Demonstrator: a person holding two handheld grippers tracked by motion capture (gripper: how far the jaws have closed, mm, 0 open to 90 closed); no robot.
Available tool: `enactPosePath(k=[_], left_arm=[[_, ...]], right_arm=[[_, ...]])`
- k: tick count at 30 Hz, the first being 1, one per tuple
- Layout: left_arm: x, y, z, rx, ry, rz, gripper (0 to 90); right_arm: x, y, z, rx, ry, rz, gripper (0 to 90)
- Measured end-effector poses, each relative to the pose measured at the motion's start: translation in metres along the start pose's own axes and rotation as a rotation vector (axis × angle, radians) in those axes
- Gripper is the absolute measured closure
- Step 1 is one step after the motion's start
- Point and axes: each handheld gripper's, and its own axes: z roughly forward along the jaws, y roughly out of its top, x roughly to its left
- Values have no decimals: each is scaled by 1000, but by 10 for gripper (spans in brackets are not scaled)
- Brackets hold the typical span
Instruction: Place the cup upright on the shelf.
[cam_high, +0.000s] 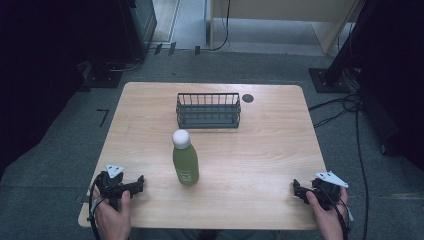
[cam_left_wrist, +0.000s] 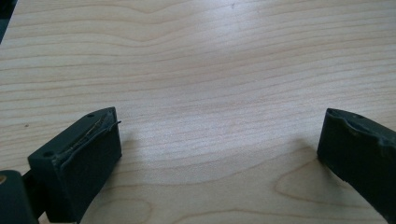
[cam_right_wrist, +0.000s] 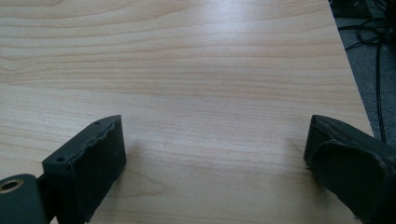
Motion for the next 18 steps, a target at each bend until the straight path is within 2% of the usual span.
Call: enactPosePath(k=[5, 8, 10, 18], left_arm=[[0, 0, 0, 0, 1, 0, 0], [0, 0, 0, 0, 0, -1, 0], [0, 0, 0, 1, 0, 1, 0], [0, 0, 0, -1, 0, 0, 0]], right_arm=[[0, 1, 1, 9, 13, -15, 15], [-1, 1, 1, 13, 18, -16, 20], [-1, 3, -2, 37, 33, -18, 38], [8, 16, -14, 2, 25, -60, 42]])
